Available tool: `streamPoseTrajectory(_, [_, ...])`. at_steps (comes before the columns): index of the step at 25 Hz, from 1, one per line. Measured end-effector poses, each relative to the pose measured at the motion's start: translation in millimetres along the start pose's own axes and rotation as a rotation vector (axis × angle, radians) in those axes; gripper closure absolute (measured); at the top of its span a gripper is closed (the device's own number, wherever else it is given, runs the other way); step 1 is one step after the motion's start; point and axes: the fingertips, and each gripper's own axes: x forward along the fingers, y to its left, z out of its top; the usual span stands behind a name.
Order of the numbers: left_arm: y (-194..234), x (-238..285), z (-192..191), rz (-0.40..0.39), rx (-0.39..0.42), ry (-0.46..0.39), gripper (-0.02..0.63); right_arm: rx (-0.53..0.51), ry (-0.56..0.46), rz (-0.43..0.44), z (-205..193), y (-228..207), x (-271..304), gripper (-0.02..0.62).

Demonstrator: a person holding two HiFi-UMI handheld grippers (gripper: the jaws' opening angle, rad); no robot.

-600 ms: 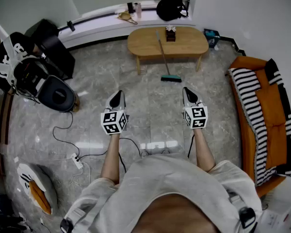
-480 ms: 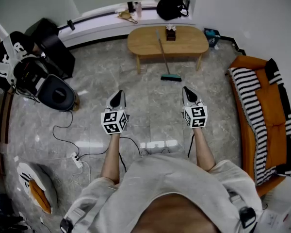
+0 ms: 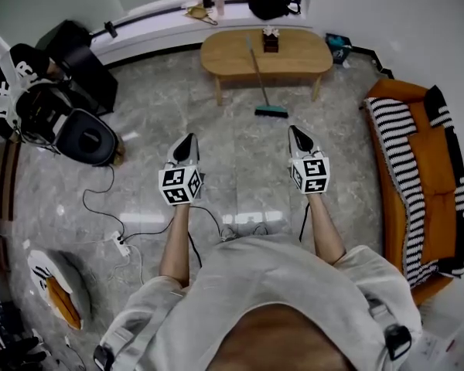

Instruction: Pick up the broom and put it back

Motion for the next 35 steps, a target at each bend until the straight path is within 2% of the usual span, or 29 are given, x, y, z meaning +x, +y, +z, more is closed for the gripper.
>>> streamPoseTrajectory(12, [-28,7,-7,0.02,-0.003,0.007,0.606,-0.027,-0.016,0.03,-7,-17,-4,0.594])
streamPoseTrajectory(19, [-23,28,-15,0.018,-0.015,0.027,0.604,-0.029,0.001,0.029,-13,-24,19,0.594])
streamPoseTrajectory(27, [17,105,-9,-0.035,-0.028,0.018,0.606,-0.036,0.002,-0.003,-6,-33,90,0.594])
streamPoseTrajectory(35, [63,197,38,-0.112,-0.016,-0.021,0.606,-0.041,-0.015,-0.067,32,-50,176,0.592])
